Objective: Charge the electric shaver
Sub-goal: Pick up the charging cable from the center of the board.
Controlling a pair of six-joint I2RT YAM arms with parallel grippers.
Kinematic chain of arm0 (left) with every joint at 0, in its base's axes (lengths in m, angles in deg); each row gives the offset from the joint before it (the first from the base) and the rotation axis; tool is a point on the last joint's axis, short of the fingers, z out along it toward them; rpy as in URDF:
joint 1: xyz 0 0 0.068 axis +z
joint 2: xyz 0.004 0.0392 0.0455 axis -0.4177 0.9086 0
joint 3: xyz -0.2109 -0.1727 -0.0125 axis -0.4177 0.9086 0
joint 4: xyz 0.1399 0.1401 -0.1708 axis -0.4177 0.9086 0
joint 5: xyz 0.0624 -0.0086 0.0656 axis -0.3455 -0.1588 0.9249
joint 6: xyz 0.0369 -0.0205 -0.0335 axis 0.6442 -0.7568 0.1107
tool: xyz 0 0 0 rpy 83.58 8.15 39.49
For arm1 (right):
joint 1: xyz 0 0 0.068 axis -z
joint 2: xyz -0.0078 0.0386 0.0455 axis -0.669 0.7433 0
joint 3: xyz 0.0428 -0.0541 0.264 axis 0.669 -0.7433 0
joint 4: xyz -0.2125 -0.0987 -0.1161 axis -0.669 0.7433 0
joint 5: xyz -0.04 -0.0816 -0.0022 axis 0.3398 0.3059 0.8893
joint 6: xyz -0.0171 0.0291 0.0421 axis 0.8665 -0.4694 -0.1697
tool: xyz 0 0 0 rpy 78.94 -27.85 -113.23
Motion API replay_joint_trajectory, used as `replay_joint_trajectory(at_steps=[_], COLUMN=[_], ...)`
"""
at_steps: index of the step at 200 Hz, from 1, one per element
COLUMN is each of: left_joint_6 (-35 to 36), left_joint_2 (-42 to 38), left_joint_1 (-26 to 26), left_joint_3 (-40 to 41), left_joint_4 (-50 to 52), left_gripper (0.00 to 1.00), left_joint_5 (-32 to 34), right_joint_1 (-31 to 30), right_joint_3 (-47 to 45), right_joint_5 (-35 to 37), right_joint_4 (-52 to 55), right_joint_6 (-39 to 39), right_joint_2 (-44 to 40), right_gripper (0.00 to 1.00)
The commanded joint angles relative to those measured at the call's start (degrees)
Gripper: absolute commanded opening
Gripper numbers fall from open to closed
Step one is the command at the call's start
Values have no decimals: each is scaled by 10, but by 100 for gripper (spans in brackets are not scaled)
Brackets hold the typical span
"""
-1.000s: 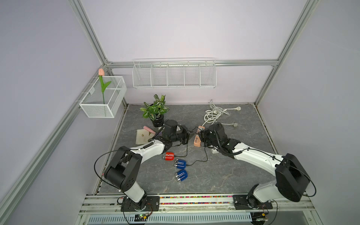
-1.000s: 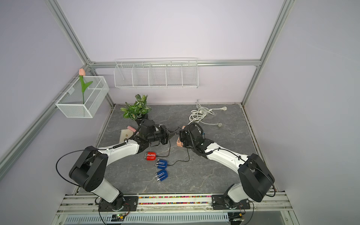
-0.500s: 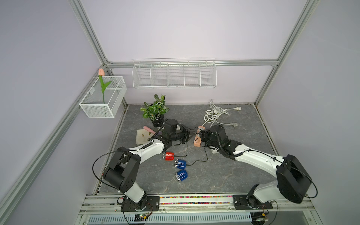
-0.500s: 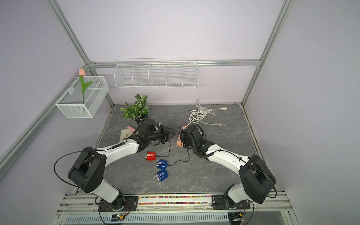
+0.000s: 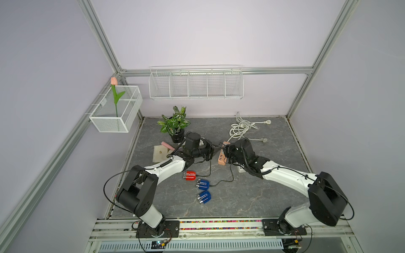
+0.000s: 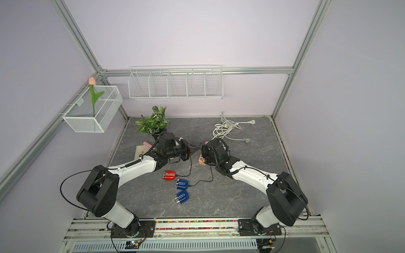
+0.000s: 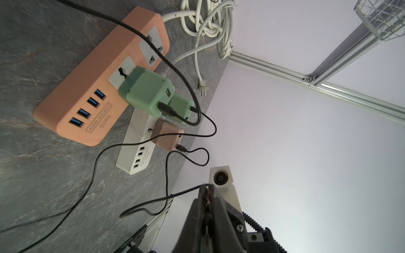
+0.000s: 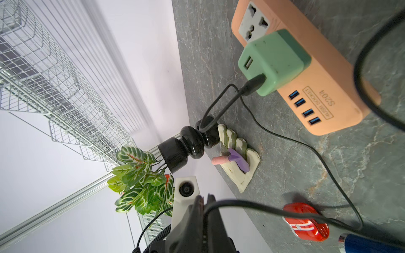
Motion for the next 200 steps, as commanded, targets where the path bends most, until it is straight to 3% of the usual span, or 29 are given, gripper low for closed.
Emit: replay_joint_trajectory(at_steps=[1, 19, 36, 62, 77, 106, 125, 152, 178, 200], left_joint_6=[-8, -9, -9, -3, 15, 73, 104, 128, 141, 156], left_joint_2=[-4, -3, -5, -15, -28, -36, -26, -13, -6, -1], left_joint_1=[-2, -2, -1, 20, 41, 72, 83, 85, 85, 85], left_joint_3=[-12, -10, -8, -18, -31, -79, -113, -150, -176, -189], left_joint_4=[-9, -9, -6, 30, 70, 152, 191, 215, 228, 248], left_gripper=[7, 0, 0, 0, 0, 0, 0, 0, 0, 0], left_joint_5=[2, -1, -3, -30, -50, -93, -123, -164, -200, -211], right_joint_1=[-5, -4, -3, 24, 58, 116, 143, 203, 246, 248], right_joint_3=[8, 11, 12, 15, 14, 3, -25, -15, 33, 77], right_joint_5=[6, 4, -2, -41, -112, -327, -412, -434, -509, -578], right_joint_4=[-3, -6, -9, 7, -1, -49, -71, 89, 38, -88], right_joint_6=[-37, -36, -25, 77, 161, 246, 277, 435, 491, 447], right_joint_2=[6, 7, 6, -26, -49, -72, -105, -150, -72, 23], right_gripper=[7, 7, 8, 40, 55, 64, 65, 66, 66, 62])
